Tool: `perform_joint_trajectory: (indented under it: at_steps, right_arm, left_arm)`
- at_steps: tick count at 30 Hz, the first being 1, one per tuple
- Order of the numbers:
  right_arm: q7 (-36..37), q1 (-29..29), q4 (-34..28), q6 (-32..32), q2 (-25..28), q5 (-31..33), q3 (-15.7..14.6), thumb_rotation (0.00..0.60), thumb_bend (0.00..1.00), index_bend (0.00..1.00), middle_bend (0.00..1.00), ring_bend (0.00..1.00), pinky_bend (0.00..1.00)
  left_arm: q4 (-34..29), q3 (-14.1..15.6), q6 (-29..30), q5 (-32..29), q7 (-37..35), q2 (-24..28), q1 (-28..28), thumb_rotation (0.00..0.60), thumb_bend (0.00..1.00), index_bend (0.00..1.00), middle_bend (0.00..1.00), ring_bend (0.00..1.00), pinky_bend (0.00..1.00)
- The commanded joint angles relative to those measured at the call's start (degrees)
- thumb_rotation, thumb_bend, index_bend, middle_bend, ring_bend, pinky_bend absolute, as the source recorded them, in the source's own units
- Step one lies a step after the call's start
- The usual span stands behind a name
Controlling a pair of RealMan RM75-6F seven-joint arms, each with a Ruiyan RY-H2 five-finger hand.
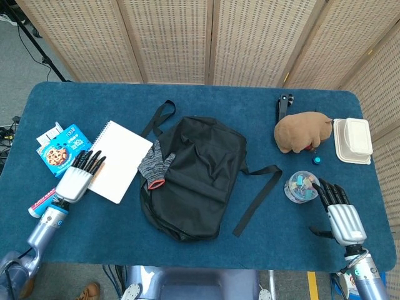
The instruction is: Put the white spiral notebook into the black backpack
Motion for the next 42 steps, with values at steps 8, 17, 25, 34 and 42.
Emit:
perform_joint_trajectory:
  at_steps: [8, 17, 25, 34, 42]
  right_arm:
    - [0.0, -0.12, -0.29, -0.08, 0.31, -0.33, -0.02, 0.6, 0.0, 0.0, 0.0, 0.0, 0.0]
    - [0.77, 0.52, -0.74, -1.92, 1.16, -0.93, -0.59, 0.6, 0.0, 0.0, 0.0, 0.0, 0.0]
    - [4.77, 4.0, -4.61, -8.14, 4.02, -1.95, -1.23, 0.6, 0.0, 0.0, 0.0, 0.0, 0.0]
    - [9.57, 11.64, -11.26, -18.51, 6.28, -2.8, -0.07, 0.6, 0.0, 0.11, 0.09, 0.0, 0.0]
    - [8.89, 18.82, -16.52, -27.56, 2.63, 1.25, 3.03, 0.6, 0.0, 0.19, 0.16, 0.01, 0.0]
  left_arm:
    - [1.58, -0.29, 1.88, 0.18, 0.07, -1.49, -1.92, 0.6, 0.52, 0.23, 0.11, 0.12, 0.27]
    - [3.29, -0.51, 5.98, 0.37, -0.6, -1.92, -2.8, 0.6, 0.52, 0.66, 0.5, 0.41, 0.45]
    - [3.39, -2.35, 8.24, -0.98, -0.32, -1.01, -5.06, 0.6, 0.53, 0.81, 0.63, 0.5, 0.51]
    - [0.48, -4.65, 9.15, -2.51, 0.47, 1.64, -8.73, 0.6, 0.53, 0.81, 0.63, 0.51, 0.51]
    - [-2.96, -5.61, 8.0, -2.93, 3.18, 3.18, -11.64, 0.6, 0.53, 0.81, 0.63, 0.51, 0.51]
